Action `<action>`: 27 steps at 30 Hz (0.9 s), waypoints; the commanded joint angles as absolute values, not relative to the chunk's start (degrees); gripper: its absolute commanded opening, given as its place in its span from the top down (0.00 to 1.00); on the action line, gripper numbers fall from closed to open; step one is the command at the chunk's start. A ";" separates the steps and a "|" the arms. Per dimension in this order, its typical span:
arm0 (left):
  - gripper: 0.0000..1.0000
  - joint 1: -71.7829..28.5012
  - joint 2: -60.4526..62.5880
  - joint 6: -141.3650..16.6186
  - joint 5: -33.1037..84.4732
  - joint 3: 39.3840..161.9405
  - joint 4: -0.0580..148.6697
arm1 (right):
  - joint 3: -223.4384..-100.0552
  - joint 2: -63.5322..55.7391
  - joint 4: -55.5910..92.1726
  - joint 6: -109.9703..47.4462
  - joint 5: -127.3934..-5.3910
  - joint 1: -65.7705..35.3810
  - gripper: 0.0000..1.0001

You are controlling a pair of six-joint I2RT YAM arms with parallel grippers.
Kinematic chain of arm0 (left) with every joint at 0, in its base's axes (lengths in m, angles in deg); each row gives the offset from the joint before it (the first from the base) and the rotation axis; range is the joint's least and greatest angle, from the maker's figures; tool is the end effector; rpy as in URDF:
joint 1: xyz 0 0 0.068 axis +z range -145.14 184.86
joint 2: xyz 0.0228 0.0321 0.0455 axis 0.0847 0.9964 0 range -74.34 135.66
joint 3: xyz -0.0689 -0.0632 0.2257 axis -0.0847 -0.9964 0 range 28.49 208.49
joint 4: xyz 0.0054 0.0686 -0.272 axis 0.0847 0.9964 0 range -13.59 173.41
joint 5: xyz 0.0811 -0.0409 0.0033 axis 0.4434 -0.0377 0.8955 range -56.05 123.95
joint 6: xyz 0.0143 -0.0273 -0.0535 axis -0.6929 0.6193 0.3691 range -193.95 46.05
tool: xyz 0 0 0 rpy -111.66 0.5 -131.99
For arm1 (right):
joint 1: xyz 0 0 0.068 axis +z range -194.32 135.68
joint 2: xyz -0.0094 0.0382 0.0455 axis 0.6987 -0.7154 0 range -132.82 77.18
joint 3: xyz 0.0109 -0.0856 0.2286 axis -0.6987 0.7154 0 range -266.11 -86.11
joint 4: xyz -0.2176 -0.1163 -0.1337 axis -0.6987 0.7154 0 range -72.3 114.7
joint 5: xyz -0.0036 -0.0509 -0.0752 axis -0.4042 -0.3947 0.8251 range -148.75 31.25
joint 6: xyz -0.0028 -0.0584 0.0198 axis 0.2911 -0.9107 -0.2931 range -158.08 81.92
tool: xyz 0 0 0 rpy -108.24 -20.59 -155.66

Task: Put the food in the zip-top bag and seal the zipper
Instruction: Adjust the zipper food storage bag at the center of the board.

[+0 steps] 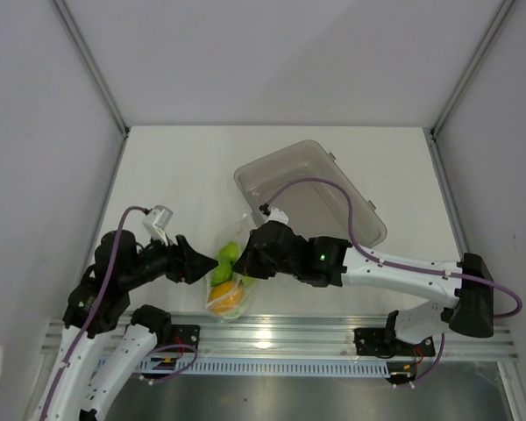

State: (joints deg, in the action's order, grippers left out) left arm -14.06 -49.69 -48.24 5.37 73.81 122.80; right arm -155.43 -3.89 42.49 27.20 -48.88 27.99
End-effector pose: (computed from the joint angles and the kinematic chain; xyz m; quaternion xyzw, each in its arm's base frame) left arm 0.1228 -0.0656 0.3111 0.0824 0.8269 -0.3891 0.3975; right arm 0.1145 0.3328 0.2784 -0.0160 0.8906 0.3899 0.2337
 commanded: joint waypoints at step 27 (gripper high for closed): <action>0.30 -16.50 -60.10 -50.93 6.43 75.95 130.81 | -169.96 -11.67 52.68 42.87 -39.15 24.50 1.00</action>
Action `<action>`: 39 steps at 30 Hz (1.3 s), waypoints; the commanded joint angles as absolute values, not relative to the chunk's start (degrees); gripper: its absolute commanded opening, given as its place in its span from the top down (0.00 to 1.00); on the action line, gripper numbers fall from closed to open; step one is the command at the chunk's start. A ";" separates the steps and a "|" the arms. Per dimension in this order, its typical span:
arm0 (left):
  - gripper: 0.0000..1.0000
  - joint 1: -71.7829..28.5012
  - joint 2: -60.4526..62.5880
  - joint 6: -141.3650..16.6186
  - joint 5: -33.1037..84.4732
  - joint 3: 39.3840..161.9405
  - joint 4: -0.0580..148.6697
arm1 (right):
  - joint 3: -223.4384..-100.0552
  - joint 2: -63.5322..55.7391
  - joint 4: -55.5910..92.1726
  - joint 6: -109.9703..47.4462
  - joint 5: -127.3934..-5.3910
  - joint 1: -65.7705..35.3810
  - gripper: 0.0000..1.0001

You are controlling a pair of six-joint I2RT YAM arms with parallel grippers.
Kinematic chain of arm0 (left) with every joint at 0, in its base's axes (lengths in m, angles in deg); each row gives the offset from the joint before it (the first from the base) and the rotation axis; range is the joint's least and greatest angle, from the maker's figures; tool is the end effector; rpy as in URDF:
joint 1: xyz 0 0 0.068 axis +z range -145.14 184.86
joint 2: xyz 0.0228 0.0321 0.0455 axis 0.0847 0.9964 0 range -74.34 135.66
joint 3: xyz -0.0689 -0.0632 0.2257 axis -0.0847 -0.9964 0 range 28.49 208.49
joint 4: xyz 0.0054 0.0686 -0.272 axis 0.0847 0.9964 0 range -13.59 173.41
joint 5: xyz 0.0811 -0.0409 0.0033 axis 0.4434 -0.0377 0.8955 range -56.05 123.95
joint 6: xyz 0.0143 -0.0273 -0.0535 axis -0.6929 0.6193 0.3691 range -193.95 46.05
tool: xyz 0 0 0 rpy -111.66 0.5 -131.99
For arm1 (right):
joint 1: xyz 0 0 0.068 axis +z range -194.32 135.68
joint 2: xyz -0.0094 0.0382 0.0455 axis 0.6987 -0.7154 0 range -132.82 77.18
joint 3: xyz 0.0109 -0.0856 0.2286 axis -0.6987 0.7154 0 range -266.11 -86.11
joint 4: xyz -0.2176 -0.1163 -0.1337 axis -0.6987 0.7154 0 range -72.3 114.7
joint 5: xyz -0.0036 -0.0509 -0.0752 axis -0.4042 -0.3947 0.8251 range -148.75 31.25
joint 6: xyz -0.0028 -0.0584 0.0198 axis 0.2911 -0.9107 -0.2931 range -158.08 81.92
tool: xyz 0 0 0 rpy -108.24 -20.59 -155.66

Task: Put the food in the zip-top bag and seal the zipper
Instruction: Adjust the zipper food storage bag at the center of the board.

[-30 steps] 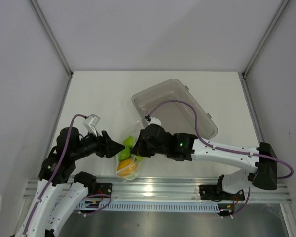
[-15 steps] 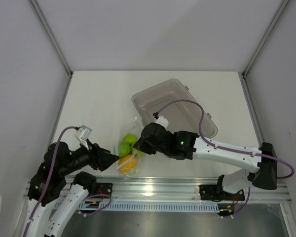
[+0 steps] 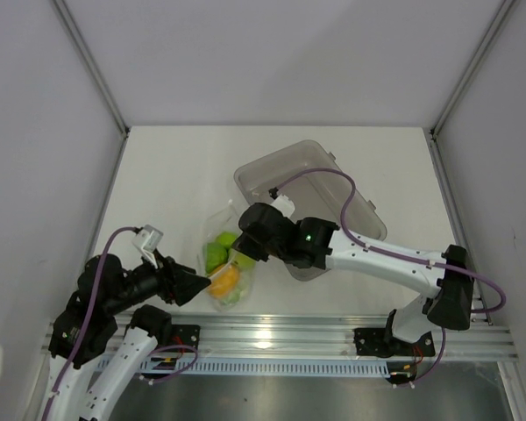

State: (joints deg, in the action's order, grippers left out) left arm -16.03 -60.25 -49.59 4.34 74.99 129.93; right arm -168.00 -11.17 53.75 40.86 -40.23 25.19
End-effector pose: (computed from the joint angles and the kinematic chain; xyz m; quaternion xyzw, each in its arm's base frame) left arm 0.0771 -0.0540 0.3221 0.1203 0.8013 -0.4049 0.4237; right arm 0.1436 0.3420 0.2977 0.1388 0.8951 0.3423 0.2498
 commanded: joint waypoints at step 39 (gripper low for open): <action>0.45 -17.64 -53.25 -51.45 9.77 75.16 128.79 | -173.91 -16.86 48.72 49.99 -43.63 22.48 1.00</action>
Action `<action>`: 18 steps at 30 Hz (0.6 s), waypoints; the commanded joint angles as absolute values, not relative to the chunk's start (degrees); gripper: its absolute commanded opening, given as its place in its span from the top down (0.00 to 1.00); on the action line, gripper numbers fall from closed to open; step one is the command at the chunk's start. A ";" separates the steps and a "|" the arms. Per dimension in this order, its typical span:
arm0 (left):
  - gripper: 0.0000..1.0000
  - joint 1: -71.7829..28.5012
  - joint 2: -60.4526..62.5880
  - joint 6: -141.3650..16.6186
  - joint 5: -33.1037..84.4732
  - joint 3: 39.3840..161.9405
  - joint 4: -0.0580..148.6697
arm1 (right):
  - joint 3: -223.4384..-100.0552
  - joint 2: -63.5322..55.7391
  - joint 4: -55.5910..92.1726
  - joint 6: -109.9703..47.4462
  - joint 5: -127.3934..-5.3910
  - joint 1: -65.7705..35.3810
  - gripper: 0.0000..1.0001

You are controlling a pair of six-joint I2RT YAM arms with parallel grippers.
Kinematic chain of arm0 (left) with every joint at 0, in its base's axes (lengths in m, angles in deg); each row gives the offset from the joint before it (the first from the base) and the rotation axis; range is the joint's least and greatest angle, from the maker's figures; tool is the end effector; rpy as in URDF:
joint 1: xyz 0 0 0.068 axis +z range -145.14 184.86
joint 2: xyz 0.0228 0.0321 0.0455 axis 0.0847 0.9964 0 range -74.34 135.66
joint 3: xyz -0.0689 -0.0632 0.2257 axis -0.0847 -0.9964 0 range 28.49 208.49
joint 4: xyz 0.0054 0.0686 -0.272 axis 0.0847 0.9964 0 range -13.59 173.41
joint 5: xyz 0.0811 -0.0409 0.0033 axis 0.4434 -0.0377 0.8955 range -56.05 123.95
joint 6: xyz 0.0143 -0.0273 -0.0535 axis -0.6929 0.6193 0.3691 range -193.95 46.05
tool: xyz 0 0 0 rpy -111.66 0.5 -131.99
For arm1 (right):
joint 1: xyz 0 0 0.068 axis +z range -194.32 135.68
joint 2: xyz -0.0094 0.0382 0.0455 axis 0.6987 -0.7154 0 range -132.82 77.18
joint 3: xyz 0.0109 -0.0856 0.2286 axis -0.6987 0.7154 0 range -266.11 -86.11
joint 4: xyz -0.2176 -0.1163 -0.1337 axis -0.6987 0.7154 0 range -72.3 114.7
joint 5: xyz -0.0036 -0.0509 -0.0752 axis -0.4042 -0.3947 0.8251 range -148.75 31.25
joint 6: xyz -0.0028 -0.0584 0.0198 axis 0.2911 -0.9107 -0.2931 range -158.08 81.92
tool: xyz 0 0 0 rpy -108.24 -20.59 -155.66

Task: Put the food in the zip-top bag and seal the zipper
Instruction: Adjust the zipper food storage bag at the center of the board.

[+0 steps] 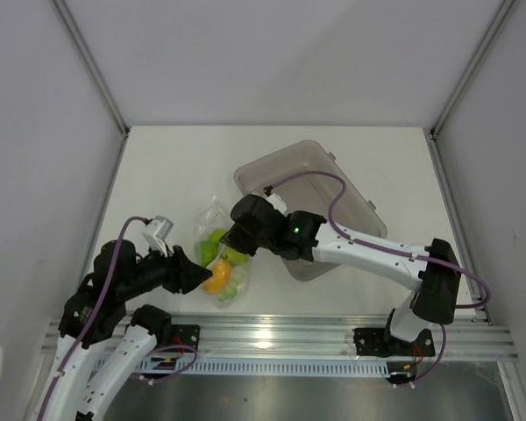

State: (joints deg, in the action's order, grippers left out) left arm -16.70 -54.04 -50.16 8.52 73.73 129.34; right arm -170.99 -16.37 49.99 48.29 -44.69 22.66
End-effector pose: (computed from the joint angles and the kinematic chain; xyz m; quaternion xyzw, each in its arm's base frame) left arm 0.1023 -0.0619 0.3065 0.0970 0.8382 -0.3678 0.3909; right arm 0.1652 0.3598 0.2886 0.2021 0.8816 0.3750 0.2033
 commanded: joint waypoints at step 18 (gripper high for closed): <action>0.99 -22.12 -52.36 -49.26 15.67 77.27 129.50 | -175.06 -16.60 50.21 36.29 -43.81 22.82 0.36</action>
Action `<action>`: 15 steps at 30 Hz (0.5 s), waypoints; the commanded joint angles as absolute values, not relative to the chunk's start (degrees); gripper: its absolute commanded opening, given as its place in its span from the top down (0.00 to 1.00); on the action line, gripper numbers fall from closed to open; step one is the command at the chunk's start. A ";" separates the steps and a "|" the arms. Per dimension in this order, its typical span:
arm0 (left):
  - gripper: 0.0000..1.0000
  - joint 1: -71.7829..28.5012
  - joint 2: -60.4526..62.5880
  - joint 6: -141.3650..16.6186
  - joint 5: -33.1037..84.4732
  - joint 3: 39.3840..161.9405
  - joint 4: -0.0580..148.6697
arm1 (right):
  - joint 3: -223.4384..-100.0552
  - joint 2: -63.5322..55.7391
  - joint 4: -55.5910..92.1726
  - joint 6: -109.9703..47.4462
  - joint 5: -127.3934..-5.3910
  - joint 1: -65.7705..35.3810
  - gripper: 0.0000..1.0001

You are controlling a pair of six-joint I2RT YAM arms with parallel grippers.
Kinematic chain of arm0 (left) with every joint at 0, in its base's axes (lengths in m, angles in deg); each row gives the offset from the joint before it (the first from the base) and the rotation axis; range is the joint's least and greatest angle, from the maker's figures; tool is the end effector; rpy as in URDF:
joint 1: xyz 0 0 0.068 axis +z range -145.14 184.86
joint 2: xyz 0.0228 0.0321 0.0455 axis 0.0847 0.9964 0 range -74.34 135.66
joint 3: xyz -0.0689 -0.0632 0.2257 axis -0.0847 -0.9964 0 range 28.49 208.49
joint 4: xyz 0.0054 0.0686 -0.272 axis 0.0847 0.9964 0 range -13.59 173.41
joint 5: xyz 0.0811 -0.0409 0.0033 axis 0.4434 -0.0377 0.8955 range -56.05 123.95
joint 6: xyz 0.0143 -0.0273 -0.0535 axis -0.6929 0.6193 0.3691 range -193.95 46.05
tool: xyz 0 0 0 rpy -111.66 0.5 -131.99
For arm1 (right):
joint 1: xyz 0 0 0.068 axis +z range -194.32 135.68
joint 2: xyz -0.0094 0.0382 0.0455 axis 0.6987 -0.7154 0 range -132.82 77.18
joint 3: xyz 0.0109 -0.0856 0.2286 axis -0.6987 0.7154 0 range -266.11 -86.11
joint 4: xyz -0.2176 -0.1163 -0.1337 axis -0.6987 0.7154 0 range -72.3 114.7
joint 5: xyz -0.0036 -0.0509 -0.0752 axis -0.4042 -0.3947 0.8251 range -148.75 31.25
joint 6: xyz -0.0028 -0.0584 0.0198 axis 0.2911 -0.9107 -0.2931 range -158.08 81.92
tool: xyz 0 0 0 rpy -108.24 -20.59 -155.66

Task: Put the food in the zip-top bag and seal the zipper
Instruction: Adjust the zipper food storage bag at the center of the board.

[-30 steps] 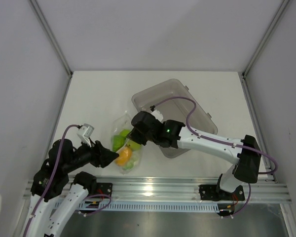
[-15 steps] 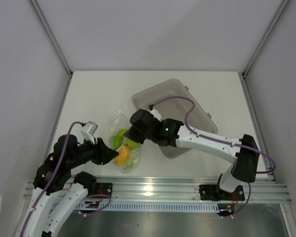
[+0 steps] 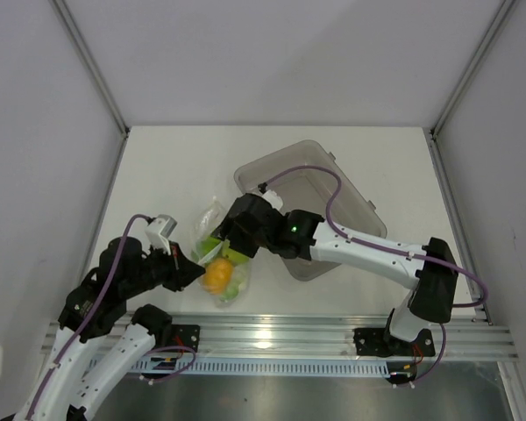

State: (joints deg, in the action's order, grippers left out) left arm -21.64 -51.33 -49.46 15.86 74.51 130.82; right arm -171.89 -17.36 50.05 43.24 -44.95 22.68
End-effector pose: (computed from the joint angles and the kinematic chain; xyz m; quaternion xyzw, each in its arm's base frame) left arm 0.1062 -0.0691 0.3023 0.0920 0.8598 -0.3318 0.3772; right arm 0.1664 0.3636 0.2876 0.1619 0.8906 0.3653 0.2173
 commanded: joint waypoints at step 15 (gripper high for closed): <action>0.99 -22.12 -56.67 -52.59 -5.42 77.36 120.54 | -165.94 0.79 50.49 -2.64 -59.17 10.36 0.00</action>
